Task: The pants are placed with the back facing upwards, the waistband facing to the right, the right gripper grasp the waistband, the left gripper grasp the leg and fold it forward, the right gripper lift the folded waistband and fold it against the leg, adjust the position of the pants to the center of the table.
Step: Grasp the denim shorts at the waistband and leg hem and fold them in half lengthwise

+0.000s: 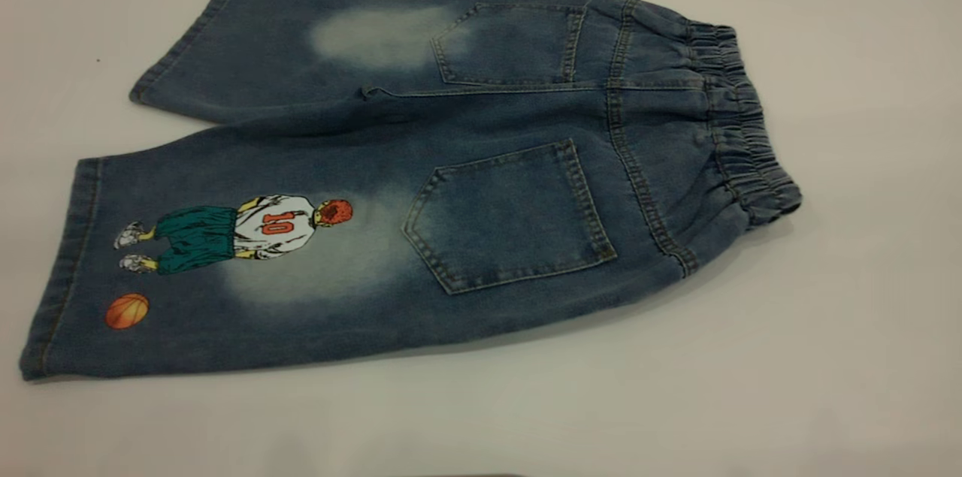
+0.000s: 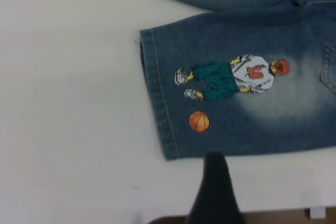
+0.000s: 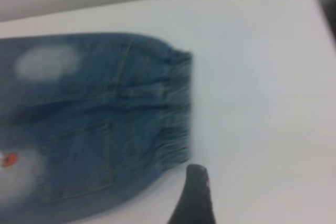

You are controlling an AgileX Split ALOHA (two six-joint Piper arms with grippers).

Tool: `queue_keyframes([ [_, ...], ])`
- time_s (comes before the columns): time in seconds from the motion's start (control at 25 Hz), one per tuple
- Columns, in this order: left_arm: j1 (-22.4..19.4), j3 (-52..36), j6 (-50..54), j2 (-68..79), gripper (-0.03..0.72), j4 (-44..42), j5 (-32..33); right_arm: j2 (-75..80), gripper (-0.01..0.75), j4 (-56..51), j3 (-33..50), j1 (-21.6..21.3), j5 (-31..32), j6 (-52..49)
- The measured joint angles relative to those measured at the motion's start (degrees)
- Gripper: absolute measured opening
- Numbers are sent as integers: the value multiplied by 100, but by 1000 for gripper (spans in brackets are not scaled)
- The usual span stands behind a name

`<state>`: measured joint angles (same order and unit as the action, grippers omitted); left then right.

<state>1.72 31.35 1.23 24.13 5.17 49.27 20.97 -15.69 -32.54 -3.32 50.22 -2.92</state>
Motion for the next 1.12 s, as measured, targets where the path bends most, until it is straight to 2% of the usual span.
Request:
queue_keyframes([
  [0.12, 0, 0, 0, 1018, 503, 202, -613, 1189, 545, -704, 0, 0, -399, 451],
  [0.24, 0, 0, -7, 1914, 503, 546, -1104, 2307, 545, -1506, 0, 0, -521, 1135],
  [0.52, 0, 0, -359, 3258, 503, 921, -1860, 4605, 545, -3384, 0, 0, -810, 3189],
  [0.8, 0, 0, -550, 3691, 503, 962, -2497, 6448, 545, -5254, 0, 0, -1334, 4959],
  [1.12, 0, 0, -561, 3708, 503, 966, -2799, 8050, 545, -7212, -36, 0, -1551, 6780],
])
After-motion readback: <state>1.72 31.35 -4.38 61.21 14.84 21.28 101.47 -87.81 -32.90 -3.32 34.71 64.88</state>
